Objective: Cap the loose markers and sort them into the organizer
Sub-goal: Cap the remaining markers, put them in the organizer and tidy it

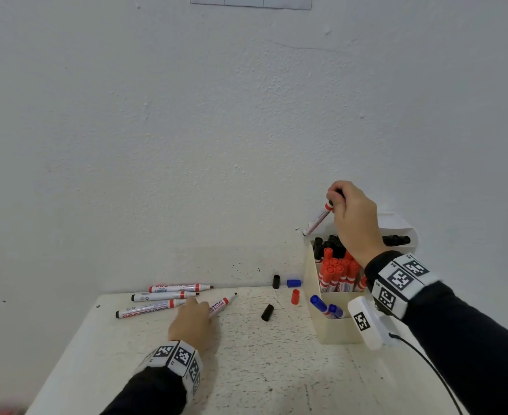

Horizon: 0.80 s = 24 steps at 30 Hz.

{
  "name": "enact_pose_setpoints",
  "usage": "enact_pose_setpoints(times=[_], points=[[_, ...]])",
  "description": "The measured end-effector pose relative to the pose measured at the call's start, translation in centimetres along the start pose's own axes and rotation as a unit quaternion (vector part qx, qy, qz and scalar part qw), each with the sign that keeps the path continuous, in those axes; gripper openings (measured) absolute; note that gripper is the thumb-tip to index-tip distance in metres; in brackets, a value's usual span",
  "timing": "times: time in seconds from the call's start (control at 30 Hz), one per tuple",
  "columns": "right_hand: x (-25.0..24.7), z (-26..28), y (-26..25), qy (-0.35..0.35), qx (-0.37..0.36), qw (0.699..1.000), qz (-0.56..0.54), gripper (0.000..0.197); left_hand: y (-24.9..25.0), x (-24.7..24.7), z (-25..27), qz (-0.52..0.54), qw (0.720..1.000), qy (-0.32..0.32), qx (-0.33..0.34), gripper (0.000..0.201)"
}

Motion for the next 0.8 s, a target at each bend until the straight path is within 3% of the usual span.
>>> enact_pose_setpoints(times=[0.27, 0.4, 0.6, 0.73, 0.8], points=[[1.4, 1.2, 1.1, -0.107, 0.038, 0.985, 0.13, 0.019, 0.8, 0.0, 0.0, 0.1, 0.993, 0.048, 0.045, 0.034], [1.6, 1.5, 0.8, -0.135, 0.12, 0.974, 0.138, 0.023, 1.2, 0.3, -0.1, 0.105, 0.992, 0.041, 0.055, 0.027], [3.0, 1.1, 1.4, -0.166, 0.162, 0.967, 0.101, 0.02, 1.2, 0.5, -0.1, 0.114, 0.991, 0.047, 0.059, 0.026], [5.0, 2.0, 3.2, -0.263, 0.177, 0.933, 0.172, 0.017, 1.0, 0.4, 0.1, 0.121, 0.99, 0.047, 0.059, 0.026], [5.4, 2.6, 3.5, -0.271, 0.159, 0.928, 0.2, 0.018, 0.9, 0.4, 0.0, 0.119, 0.99, 0.048, 0.059, 0.026]])
Point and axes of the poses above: each hand's wrist, its own z-axis away from the middle knuckle, its own x-axis out of the palm, y = z × x, the point moved 2 cm from there along -z, towards the middle knuckle, and after that the axes turned 5 degrees about z, right-handed, at the moved point
